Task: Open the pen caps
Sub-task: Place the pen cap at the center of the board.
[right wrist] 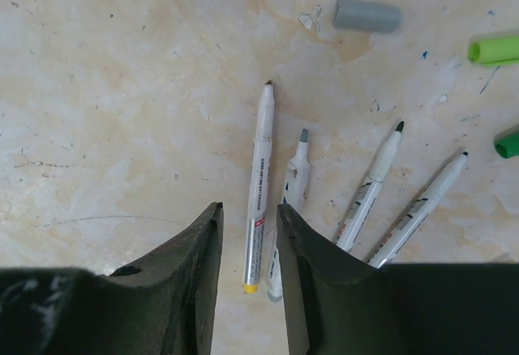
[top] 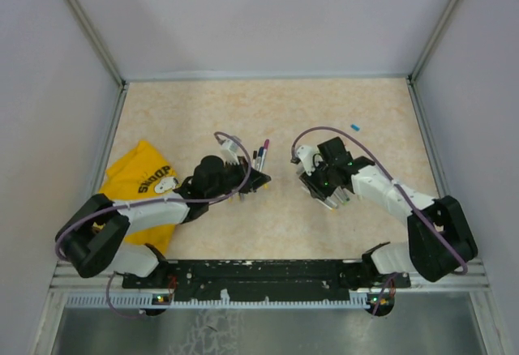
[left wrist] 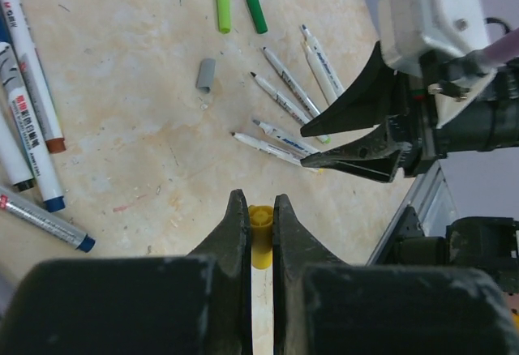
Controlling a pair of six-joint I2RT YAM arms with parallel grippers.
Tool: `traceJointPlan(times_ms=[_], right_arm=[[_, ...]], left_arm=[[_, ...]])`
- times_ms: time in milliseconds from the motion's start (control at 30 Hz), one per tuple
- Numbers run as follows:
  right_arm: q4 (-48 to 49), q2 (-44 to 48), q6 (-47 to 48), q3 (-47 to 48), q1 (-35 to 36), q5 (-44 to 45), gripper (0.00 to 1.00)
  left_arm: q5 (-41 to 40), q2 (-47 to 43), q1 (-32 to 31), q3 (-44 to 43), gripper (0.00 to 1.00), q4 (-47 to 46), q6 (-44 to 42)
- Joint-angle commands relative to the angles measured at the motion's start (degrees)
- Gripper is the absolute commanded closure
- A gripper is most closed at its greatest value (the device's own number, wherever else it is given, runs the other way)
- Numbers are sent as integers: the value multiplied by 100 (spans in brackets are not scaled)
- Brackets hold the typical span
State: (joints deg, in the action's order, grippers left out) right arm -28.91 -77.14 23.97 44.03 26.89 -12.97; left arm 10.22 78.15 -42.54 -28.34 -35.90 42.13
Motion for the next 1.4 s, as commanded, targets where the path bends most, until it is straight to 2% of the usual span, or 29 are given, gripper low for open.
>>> traceJointPlan(times_ms=[0,233,600,900,1067,1367], right_arm=[[34,407,143,273,11,-113,67],[42,640,113,301,-256,-144,66],[121,885,23,291,-589,-80,66],[174,947,3,272,-657,-74,65],[174,972,1,264,-668,-80,65],[177,991,10,258,-686,-96,65]], left_arm=[[-783,455,-402,-611,99,760,-421],[-1013,1608,-604,-1816,96,1860,-532],[-1617,2947,-610,-3599,95,3226,-1407],[-1477,3749,-601,-4581,91,3636,-1720],[-1546,3941,-606,-4795,74,3804,-1759],[-1710,3865,-595,-4874,62,3982,-1802]])
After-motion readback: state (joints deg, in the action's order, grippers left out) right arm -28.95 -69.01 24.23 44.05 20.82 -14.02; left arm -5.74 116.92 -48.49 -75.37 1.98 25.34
